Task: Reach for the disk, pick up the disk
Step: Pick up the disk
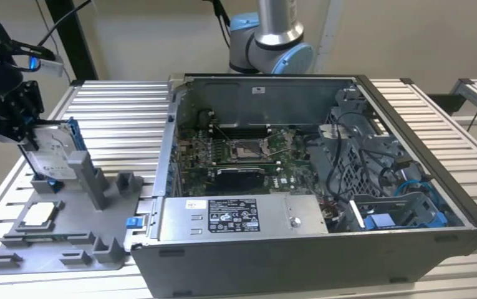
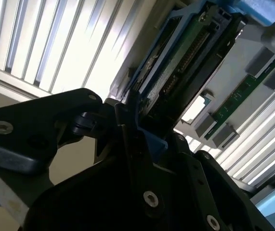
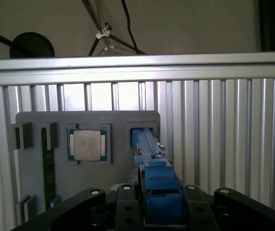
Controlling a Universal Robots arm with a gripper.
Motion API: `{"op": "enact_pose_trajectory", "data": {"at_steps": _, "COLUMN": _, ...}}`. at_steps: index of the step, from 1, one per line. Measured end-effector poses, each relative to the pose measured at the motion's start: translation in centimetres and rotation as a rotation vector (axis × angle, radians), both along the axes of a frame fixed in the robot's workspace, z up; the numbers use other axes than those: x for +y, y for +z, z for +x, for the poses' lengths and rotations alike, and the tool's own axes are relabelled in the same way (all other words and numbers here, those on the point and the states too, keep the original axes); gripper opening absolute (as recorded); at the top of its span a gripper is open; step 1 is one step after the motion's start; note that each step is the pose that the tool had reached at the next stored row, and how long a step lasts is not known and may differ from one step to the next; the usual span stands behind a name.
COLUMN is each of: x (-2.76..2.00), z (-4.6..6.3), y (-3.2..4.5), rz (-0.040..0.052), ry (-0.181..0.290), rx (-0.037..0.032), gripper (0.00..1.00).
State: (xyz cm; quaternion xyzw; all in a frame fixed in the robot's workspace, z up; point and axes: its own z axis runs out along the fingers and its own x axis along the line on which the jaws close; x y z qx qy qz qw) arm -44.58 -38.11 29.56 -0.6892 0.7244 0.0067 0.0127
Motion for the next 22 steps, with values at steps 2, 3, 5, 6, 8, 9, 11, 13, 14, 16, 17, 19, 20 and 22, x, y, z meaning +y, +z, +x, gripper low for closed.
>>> {"op": "enact_pose_trajectory", "data": {"at_steps": 2, "x": 0.0, "z": 0.0, "y": 0.0, "rz": 0.0, "ry": 0.0, "rx": 0.0, "gripper": 0.0}}
{"op": "enact_pose_trajectory", "data": {"at_steps": 3, "x": 0.0, "z": 0.0, "y": 0.01, "rz": 0.0, "ry": 0.0, "rx": 0.0001, "gripper": 0.0}}
{"op": "enact_pose_trajectory", "data": {"at_steps": 5, "x": 0.0, "z": 0.0, "y": 0.0, "rz": -0.0001, "ry": 0.0, "rx": 0.0001, "gripper": 0.0}}
{"op": "enact_pose_trajectory", "data": {"at_steps": 6, "x": 0.0, "z": 0.0, "y": 0.01, "rz": 0.0, "ry": 0.0, "rx": 0.0001, "gripper": 0.0}}
{"op": "enact_pose_trajectory", "data": {"at_steps": 8, "x": 0.0, "z": 0.0, "y": 0.01, "rz": -0.0001, "ry": 0.0, "rx": 0.0002, "gripper": 0.0}}
{"op": "enact_pose_trajectory", "data": {"at_steps": 9, "x": 0.0, "z": 0.0, "y": 0.01, "rz": 0.0, "ry": 0.0, "rx": 0.0001, "gripper": 0.0}}
{"op": "enact_pose_trajectory", "data": {"at_steps": 11, "x": 0.0, "z": 0.0, "y": 0.0, "rz": -0.0001, "ry": 0.0, "rx": 0.0001, "gripper": 0.0}}
{"op": "enact_pose_trajectory", "data": {"at_steps": 13, "x": 0.0, "z": 0.0, "y": 0.01, "rz": 0.0, "ry": 0.0, "rx": 0.0001, "gripper": 0.0}}
{"op": "enact_pose_trajectory", "data": {"at_steps": 14, "x": 0.01, "z": 0.0, "y": 0.01, "rz": -0.0001, "ry": 0.0, "rx": 0.0001, "gripper": 0.0}}
{"op": "enact_pose_trajectory", "data": {"at_steps": 16, "x": 0.0, "z": 0.0, "y": 0.05, "rz": -0.0001, "ry": 0.0, "rx": 0.0002, "gripper": 0.0}}
{"op": "enact_pose_trajectory", "data": {"at_steps": 17, "x": 0.0, "z": 0.0, "y": 0.23, "rz": -0.0001, "ry": 0.0, "rx": 0.0006, "gripper": 0.0}}
{"op": "enact_pose_trajectory", "data": {"at_steps": 19, "x": 0.0, "z": 0.0, "y": 0.94, "rz": -0.0001, "ry": 0.0, "rx": 0.0005, "gripper": 0.0}}
{"op": "enact_pose_trajectory", "data": {"at_steps": 20, "x": 0.0, "z": 0.0, "y": 1.34, "rz": -0.0001, "ry": 0.0, "rx": 0.0004, "gripper": 0.0}}
{"op": "enact_pose_trajectory", "data": {"at_steps": 22, "x": 0.0, "z": 0.0, "y": 2.2, "rz": 0.0, "ry": 0.0, "rx": 0.0004, "gripper": 0.0}}
